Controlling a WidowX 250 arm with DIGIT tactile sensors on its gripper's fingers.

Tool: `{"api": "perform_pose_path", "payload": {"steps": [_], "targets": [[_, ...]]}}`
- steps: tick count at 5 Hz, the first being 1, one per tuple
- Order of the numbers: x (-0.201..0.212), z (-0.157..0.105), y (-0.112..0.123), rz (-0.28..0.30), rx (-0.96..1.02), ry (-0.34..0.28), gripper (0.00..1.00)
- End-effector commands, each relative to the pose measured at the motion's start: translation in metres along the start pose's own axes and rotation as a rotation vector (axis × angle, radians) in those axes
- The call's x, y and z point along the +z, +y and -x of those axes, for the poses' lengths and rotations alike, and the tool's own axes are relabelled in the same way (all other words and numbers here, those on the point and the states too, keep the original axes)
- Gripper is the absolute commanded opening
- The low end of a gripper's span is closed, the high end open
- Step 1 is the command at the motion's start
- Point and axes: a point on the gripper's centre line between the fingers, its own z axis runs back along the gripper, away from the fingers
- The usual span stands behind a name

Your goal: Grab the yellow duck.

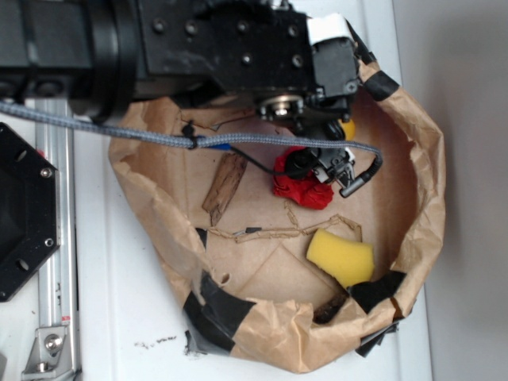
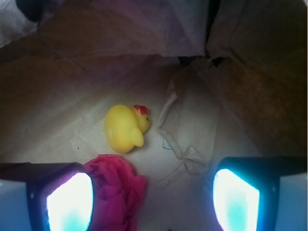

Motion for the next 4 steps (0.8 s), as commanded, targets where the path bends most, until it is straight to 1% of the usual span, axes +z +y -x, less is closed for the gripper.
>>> {"api": "perform_pose_path", "payload": {"steps": [1, 2, 3, 4], "targets": [[0.015, -0.016, -0.001, 0.026, 0.010, -0.052, 1.00], [0.005, -0.017, 0.003, 0.012, 0.026, -0.060, 1.00], [0.006, -0.017, 0.004, 0.057, 0.115, -0.136, 1.00], [-0.013, -0.026, 0.006, -0.006, 0.150, -0.137, 1.00]]}}
